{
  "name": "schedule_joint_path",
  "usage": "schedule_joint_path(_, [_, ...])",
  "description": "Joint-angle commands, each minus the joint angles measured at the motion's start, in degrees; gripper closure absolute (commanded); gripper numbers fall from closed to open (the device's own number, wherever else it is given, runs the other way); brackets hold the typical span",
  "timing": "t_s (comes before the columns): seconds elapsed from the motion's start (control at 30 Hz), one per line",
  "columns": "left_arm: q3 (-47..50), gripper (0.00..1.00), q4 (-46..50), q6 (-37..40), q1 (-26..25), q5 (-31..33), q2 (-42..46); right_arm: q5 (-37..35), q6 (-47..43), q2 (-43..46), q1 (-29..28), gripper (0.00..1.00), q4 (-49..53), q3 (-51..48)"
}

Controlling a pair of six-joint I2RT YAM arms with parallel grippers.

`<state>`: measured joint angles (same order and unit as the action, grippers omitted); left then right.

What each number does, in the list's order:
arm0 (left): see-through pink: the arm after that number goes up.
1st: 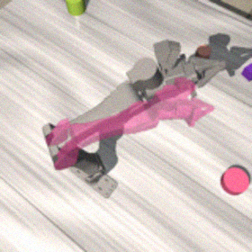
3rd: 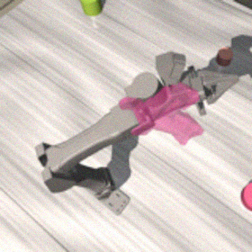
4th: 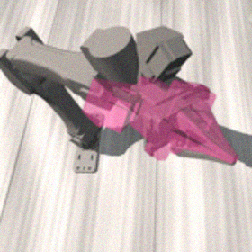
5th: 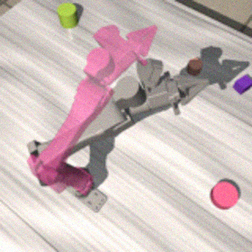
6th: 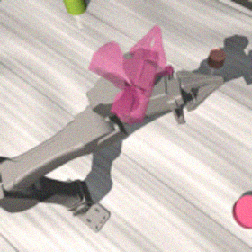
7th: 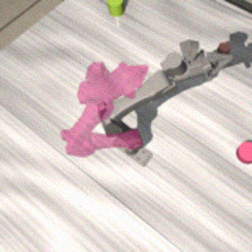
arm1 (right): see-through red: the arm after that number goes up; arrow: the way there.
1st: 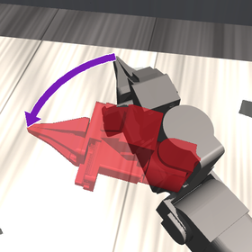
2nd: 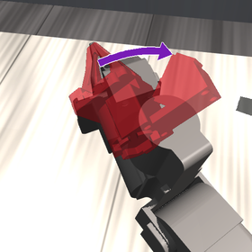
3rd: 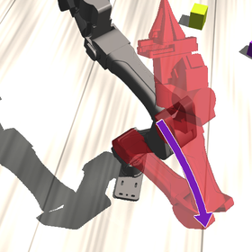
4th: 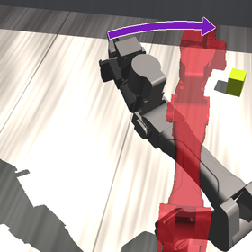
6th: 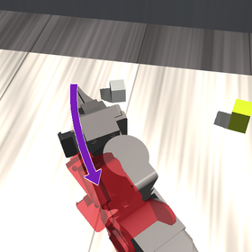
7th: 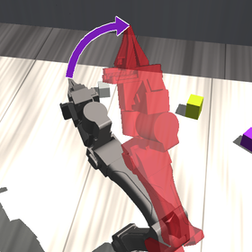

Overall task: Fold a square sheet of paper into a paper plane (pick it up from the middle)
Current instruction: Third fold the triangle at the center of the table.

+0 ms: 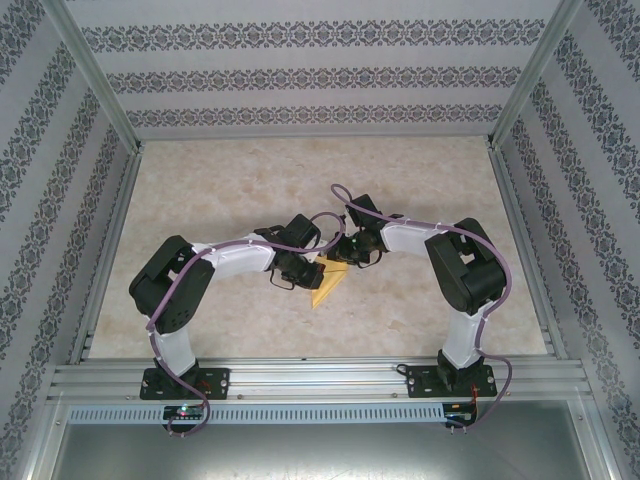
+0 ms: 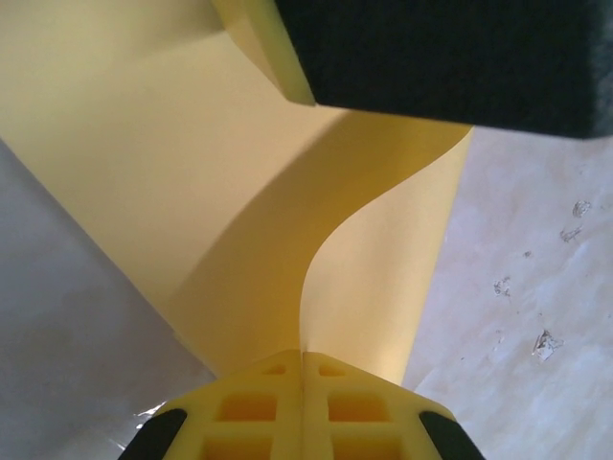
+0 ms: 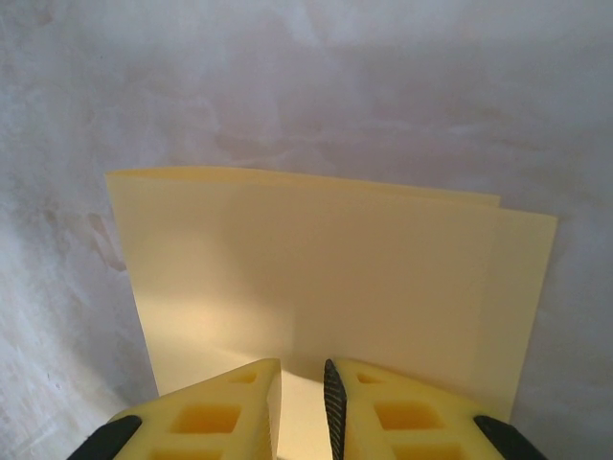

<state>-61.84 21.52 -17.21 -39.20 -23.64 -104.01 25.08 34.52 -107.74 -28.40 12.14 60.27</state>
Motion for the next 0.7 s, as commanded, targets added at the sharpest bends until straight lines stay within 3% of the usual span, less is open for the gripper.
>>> schedule_joint_path(0.0, [0.61, 1.0, 0.49, -1.24, 0.71, 1.5, -0.01, -1.57, 0.6, -0.34, -0.73, 0.77, 2.61, -0.89])
schedule_joint_path(0.67, [1.33, 1.0, -2.1, -1.98, 0.7, -0.1, -0.57, -1.09, 1.78, -0.57, -1.03, 0.78, 0.83, -1.81])
